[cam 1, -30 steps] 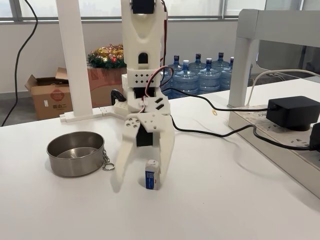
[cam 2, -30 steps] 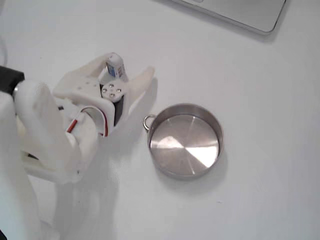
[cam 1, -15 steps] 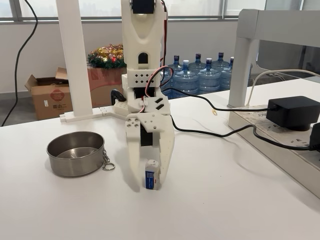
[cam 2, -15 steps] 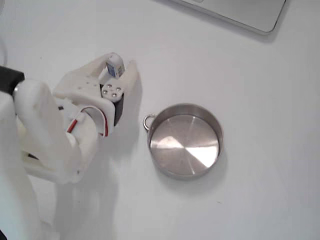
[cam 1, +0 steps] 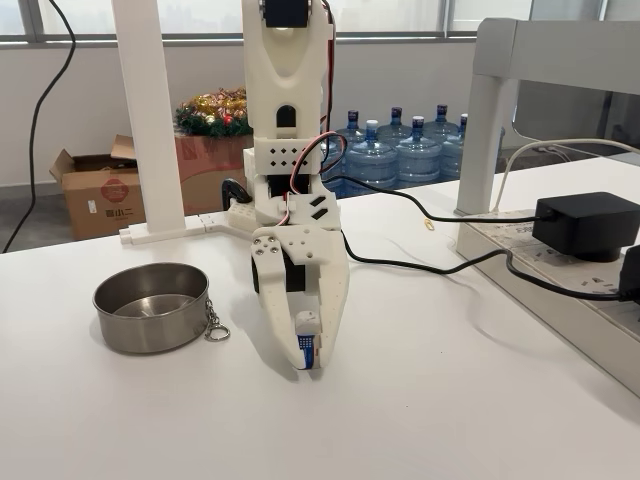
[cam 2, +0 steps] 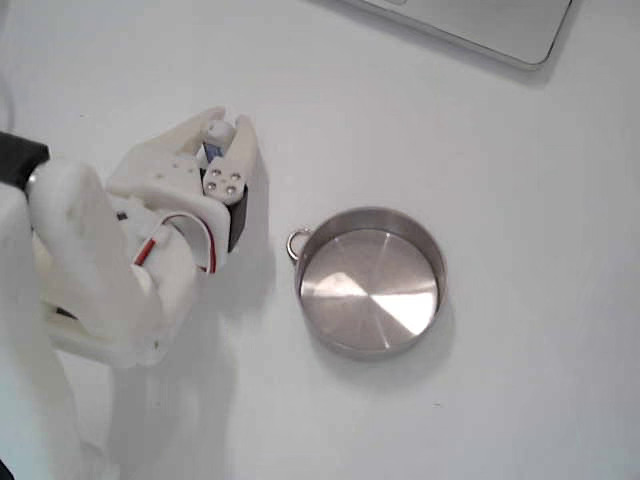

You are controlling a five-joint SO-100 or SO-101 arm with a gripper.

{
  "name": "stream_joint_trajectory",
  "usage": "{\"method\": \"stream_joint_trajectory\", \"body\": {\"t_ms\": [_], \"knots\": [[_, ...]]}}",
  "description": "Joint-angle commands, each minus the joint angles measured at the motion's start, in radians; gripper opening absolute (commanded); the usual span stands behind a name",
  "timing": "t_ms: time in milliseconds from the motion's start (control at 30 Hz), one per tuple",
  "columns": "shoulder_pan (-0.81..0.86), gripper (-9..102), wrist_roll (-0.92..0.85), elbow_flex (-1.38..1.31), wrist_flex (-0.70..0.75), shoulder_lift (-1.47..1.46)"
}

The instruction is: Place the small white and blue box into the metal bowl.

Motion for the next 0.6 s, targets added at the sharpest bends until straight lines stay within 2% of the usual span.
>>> {"method": "stream_joint_trajectory", "body": {"t_ms": [0, 567], "knots": [[0.017, -3, -0.003, 0.0, -0.015, 0.014], [0.187, -3, -0.003, 0.29, -0.014, 0.482]]}}
